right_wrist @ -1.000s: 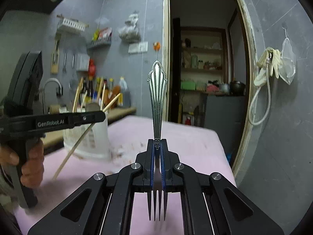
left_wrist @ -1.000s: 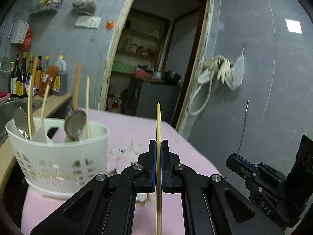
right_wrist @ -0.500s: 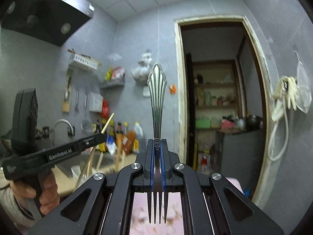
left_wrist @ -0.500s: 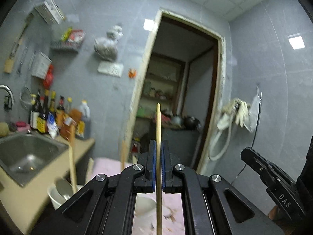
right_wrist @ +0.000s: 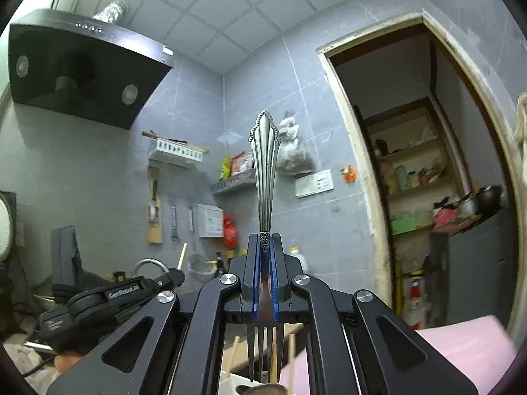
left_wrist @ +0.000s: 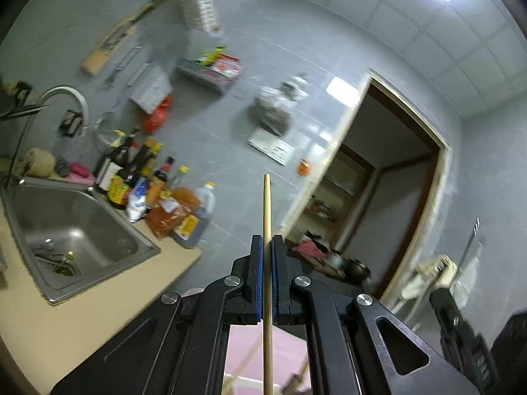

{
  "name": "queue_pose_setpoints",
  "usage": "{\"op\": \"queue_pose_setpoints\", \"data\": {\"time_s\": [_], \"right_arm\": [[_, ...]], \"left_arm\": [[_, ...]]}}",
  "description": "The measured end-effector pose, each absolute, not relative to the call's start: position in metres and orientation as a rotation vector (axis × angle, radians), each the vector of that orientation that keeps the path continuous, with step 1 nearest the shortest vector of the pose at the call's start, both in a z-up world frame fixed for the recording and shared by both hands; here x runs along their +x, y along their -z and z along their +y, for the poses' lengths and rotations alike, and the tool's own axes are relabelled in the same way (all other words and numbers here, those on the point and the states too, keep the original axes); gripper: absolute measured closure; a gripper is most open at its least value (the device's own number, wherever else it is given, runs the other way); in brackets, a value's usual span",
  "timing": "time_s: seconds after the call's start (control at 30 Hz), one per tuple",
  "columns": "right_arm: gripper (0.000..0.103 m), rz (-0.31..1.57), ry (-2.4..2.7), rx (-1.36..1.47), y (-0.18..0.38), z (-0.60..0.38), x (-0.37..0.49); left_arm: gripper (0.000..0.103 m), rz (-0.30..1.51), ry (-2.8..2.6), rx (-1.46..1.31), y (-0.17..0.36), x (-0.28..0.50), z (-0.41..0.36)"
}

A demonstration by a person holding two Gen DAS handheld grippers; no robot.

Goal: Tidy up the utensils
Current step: 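Lift the chopstick with the left tool while the right tool carries the fork over the caddy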

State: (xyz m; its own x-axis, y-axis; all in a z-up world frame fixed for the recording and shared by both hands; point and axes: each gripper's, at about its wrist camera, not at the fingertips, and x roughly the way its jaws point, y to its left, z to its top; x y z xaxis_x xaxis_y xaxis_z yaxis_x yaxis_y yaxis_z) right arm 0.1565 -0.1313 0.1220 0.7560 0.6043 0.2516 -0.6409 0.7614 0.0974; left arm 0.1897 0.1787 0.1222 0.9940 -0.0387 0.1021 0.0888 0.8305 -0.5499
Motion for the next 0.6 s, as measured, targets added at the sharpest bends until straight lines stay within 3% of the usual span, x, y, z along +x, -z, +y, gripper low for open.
{"op": "queue_pose_setpoints", "data": {"time_s": [0.6], "right_arm": [[0.099, -0.086, -0.710, 0.235, -0.073, -0.125, 0.192]], "left_arm": [[0.101, -0.141, -0.175, -0.603, -0.089, 0.192, 0.188]]}}
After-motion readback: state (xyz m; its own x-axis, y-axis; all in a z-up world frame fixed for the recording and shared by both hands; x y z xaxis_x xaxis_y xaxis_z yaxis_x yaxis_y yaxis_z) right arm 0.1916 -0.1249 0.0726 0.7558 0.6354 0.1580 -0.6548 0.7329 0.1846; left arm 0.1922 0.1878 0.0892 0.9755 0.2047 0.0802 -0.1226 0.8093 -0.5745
